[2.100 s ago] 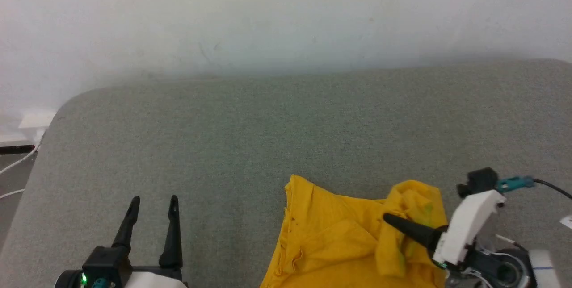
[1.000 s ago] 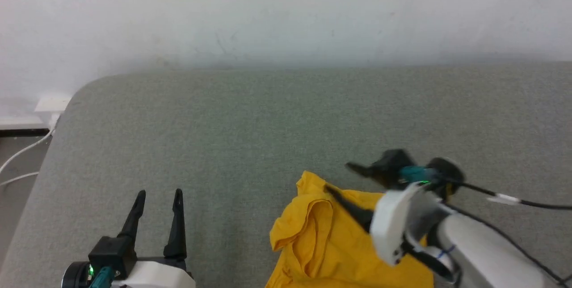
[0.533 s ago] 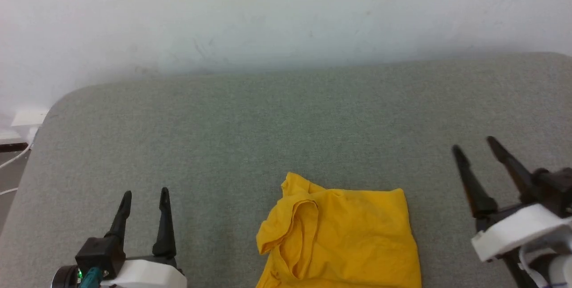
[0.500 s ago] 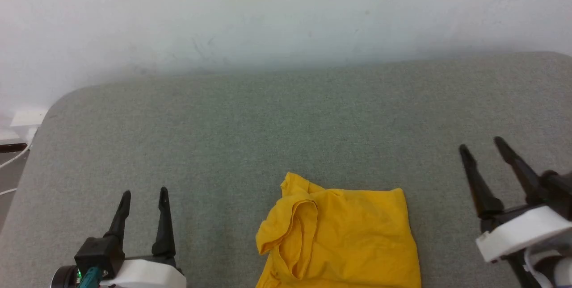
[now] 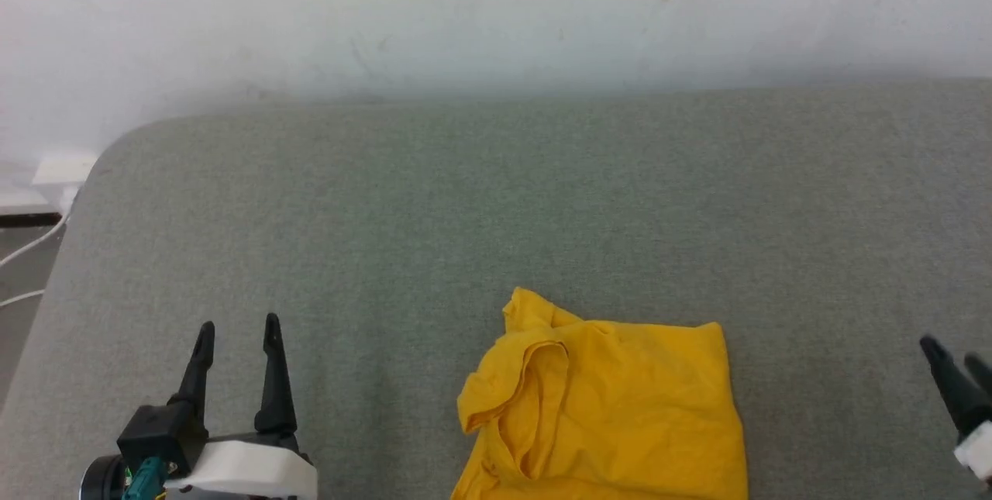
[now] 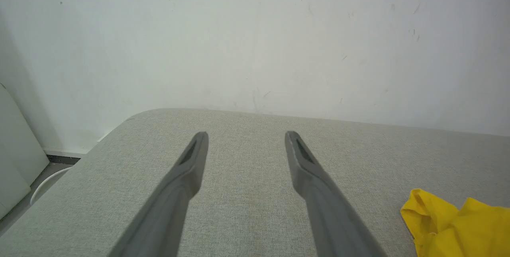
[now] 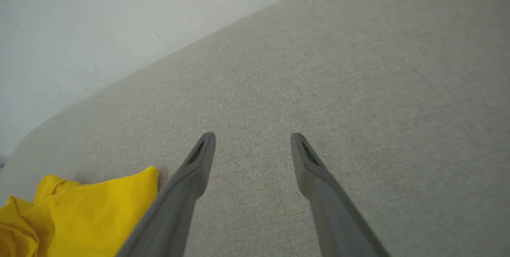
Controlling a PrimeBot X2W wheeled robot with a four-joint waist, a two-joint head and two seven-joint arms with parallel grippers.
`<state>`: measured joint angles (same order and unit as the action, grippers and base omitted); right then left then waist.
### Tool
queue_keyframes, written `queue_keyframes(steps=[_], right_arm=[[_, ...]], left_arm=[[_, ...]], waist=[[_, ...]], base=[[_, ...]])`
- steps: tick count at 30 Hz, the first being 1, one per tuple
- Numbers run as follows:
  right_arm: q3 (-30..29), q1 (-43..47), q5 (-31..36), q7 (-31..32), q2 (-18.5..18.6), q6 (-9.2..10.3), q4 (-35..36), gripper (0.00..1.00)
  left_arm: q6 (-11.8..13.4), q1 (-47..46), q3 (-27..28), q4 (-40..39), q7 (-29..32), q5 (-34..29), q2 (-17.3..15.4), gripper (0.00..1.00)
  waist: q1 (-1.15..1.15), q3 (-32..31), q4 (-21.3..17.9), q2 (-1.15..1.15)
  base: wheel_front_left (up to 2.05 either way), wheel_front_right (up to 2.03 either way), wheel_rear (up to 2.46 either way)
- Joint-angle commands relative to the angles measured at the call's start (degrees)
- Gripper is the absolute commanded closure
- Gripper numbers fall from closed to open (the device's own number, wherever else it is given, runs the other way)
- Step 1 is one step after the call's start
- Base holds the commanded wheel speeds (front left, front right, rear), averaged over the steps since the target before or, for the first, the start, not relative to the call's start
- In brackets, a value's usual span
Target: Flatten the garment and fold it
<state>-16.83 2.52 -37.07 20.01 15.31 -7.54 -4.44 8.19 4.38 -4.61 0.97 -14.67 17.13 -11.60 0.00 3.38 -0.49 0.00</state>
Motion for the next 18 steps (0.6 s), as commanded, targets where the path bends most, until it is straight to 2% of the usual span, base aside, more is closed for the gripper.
queue_keyframes(steps=[1, 5, 8, 12, 18], right_arm=[[-1.2, -0.3, -4.2, 4.0, -0.2, 0.05, -2.2, 0.0], [-2.4, -1.4, -14.4, 17.7, -2.7, 0.05, -7.6, 0.0], [-2.2, -2.6, -20.0, 24.3, -5.5, 0.05, -8.6, 0.0], [-0.2, -4.0, -22.4, 27.9, -8.1, 0.05, -9.9, 0.0], [5.4, -6.6, -23.2, 28.6, -10.2, 0.05, -16.0, 0.0]], left_arm=[[0.2, -1.0, 0.2, 0.0, -0.3, -0.3, 0.2, 0.0], [0.1, -1.0, 0.5, -0.3, -0.3, -1.1, 0.0, 0.0], [0.0, -1.2, 0.8, -0.5, -0.3, -1.4, 0.1, 0.0], [0.0, -1.3, 1.1, -0.6, -0.3, -1.6, 0.5, 0.0], [-0.3, -1.4, 0.8, -0.5, -0.3, -2.1, 1.2, 0.0]], waist=[[0.0, 0.3, 1.1, 0.0], [0.0, 0.2, 2.4, 0.0], [0.0, 0.3, 3.4, 0.0], [0.0, 0.5, 4.1, 0.0], [0.0, 0.5, 5.4, 0.0]], base=[[0.0, 0.0, 0.0], [0.0, 0.0, 0.0], [0.0, 0.0, 0.0], [0.0, 0.0, 0.0], [0.0, 0.0, 0.0]])
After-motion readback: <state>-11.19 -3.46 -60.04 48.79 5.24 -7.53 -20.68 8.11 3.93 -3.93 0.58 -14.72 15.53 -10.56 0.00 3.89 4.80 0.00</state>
